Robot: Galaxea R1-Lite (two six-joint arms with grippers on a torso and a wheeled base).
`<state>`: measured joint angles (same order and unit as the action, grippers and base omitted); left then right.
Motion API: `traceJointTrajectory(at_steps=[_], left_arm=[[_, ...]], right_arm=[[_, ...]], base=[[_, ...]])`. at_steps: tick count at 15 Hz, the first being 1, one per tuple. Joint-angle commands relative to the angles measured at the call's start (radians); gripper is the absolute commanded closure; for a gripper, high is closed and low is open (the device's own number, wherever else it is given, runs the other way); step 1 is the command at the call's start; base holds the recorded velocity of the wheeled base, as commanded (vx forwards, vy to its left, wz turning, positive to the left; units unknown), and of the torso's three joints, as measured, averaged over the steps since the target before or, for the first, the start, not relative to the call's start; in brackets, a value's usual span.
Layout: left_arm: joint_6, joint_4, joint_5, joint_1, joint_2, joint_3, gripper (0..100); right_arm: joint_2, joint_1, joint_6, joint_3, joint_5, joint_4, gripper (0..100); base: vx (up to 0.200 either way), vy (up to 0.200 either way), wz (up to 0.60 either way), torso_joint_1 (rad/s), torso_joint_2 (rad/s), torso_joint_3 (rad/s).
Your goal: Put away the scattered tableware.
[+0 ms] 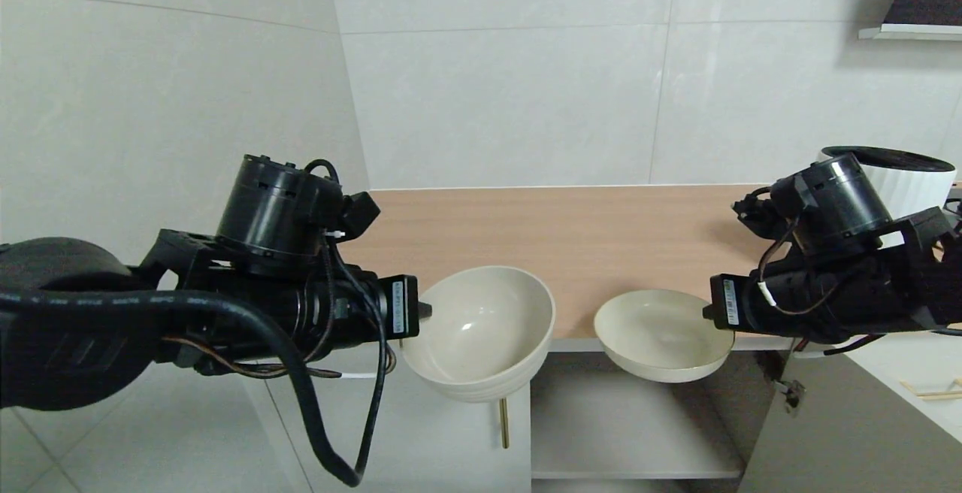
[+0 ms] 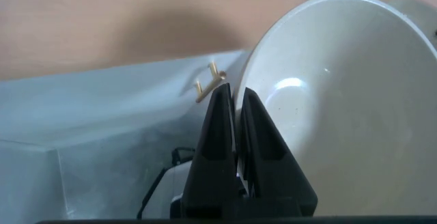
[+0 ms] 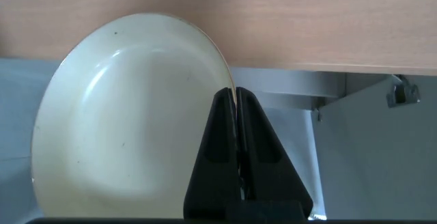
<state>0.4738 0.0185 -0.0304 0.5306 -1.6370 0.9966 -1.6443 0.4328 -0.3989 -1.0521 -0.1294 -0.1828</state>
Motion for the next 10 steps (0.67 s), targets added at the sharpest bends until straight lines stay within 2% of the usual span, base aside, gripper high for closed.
traceJointTrajectory(at_steps=[1, 3, 10], left_arm=[[0.002, 0.003, 0.001, 0.011, -0.032, -0.003, 100], [0.002, 0.0, 0.001, 0.011, -0.04, -0.003, 100], [-0.003, -0.008, 0.014, 0.011, -0.037, -0.007, 100]], right_arm=[[0.003, 0.0, 0.002, 0.006, -0.001, 0.0, 100], [0.001, 0.0, 0.005, 0.012, -0.001, 0.002, 100], [-0.017, 0.0, 0.005, 0.014, -0.004, 0.003, 100]], base=[[-0.2, 0.0, 0.0, 0.012, 0.0, -0.002], [-0.2, 0.0, 0.0, 0.012, 0.0, 0.005], [0.0, 0.0, 0.0, 0.0, 0.0, 0.0]])
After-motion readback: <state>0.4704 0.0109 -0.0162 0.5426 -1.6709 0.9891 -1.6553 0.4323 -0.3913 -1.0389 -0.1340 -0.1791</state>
